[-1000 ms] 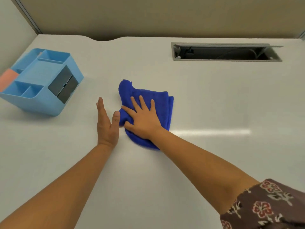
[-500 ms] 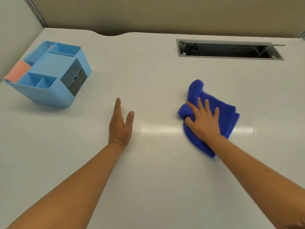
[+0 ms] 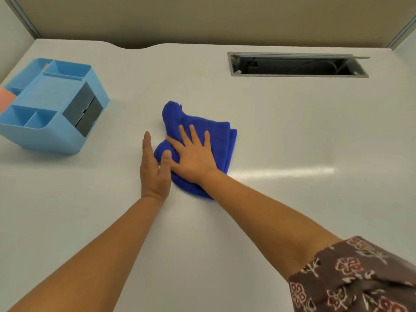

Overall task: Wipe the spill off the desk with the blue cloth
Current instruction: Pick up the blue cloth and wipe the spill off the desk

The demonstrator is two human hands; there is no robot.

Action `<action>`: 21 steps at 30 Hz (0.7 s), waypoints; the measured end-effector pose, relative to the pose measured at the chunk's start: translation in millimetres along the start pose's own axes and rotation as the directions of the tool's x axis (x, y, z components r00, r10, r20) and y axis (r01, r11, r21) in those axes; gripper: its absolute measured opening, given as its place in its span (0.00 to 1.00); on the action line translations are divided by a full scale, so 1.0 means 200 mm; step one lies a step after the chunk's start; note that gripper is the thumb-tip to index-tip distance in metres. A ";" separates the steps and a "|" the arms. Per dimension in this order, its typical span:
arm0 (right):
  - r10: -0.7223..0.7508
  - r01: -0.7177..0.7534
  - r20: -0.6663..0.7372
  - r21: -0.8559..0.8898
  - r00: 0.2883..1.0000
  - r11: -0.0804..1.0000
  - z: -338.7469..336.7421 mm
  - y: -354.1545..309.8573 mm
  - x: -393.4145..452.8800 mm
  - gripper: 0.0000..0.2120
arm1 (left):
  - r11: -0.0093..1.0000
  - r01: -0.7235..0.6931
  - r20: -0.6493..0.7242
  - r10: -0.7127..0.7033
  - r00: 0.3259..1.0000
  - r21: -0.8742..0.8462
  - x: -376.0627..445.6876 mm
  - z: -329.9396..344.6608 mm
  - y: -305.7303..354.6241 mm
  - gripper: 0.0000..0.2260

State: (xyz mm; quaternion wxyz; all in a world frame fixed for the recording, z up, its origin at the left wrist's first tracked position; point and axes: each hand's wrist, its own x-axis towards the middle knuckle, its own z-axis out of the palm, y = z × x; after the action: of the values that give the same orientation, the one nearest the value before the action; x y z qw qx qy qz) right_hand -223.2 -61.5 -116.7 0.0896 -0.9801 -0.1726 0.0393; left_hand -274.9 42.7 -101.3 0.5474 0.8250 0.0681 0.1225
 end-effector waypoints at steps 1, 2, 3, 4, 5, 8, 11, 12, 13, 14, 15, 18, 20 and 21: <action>-0.024 0.024 -0.006 0.016 1.000 1.000 0.02 -0.03 -0.08 0.30 | 1.000 0.003 -0.005 -0.003 1.000 0.014 0.00 -0.01 -0.01 0.32; -0.035 0.035 -0.014 0.027 0.999 0.999 0.03 -0.03 -0.17 0.30 | 1.000 -0.002 -0.002 0.002 1.000 0.029 0.00 -0.01 -0.01 0.32; -0.043 0.044 -0.017 0.031 0.999 0.999 0.04 -0.02 -0.27 0.30 | 0.999 -0.008 0.005 0.008 1.000 0.047 0.00 -0.01 -0.01 0.31; -0.041 0.042 -0.017 0.030 0.999 0.999 0.05 0.00 -0.35 0.30 | 0.998 -0.014 0.015 0.013 1.000 0.068 0.00 0.00 0.00 0.31; -0.027 0.027 -0.018 0.021 0.999 0.999 0.05 0.04 -0.42 0.30 | 0.996 -0.021 0.027 0.018 0.999 0.092 0.00 0.00 -0.01 0.30; 0.108 -0.107 -0.032 0.017 0.994 0.994 0.00 0.26 -0.50 0.30 | 0.988 -0.022 0.063 0.013 0.998 0.153 0.00 0.02 -0.02 0.27; 0.316 -0.316 -0.050 0.015 0.948 0.949 -0.10 0.54 -0.42 0.29 | 0.968 -0.007 0.102 -0.019 0.995 0.249 0.01 0.04 -0.04 0.26; 0.384 -0.384 -0.062 0.013 0.921 0.923 -0.13 0.65 -0.39 0.29 | 0.956 -0.013 0.113 -0.022 0.993 0.292 0.01 0.05 -0.04 0.27; 0.449 -0.449 -0.075 0.019 0.890 0.893 -0.17 0.76 -0.36 0.29 | 0.944 -0.020 0.120 -0.021 0.993 0.328 0.01 0.06 -0.04 0.27; 0.516 -0.515 -0.085 0.035 0.852 0.856 -0.20 0.88 -0.35 0.28 | 0.934 -0.024 0.124 -0.021 0.992 0.356 0.00 0.07 -0.03 0.27; 0.581 -0.578 -0.093 0.055 0.809 0.814 -0.22 0.98 -0.34 0.28 | 0.927 -0.027 0.125 -0.022 0.992 0.374 0.00 0.07 -0.03 0.28; 0.747 -0.740 -0.100 0.108 0.657 0.664 -0.27 1.24 -0.38 0.28 | 0.942 -0.018 0.114 -0.022 0.993 0.335 0.00 0.07 -0.03 0.28; 0.815 -0.805 -0.109 0.125 0.570 0.580 -0.28 1.29 -0.40 0.28 | 0.968 -0.004 0.091 -0.019 0.996 0.251 -0.01 0.05 -0.03 0.28; 0.830 -0.822 -0.118 0.119 0.545 0.557 -0.27 1.27 -0.40 0.29 | 0.978 0.000 0.077 -0.016 0.997 0.208 0.00 0.04 -0.03 0.28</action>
State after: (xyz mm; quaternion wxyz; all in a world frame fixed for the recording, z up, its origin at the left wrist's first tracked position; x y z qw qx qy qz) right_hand -207.1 -333.4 -107.6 0.0985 -0.9432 0.3172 0.0019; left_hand -273.3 36.7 -109.7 0.4609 0.8816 0.0624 0.0799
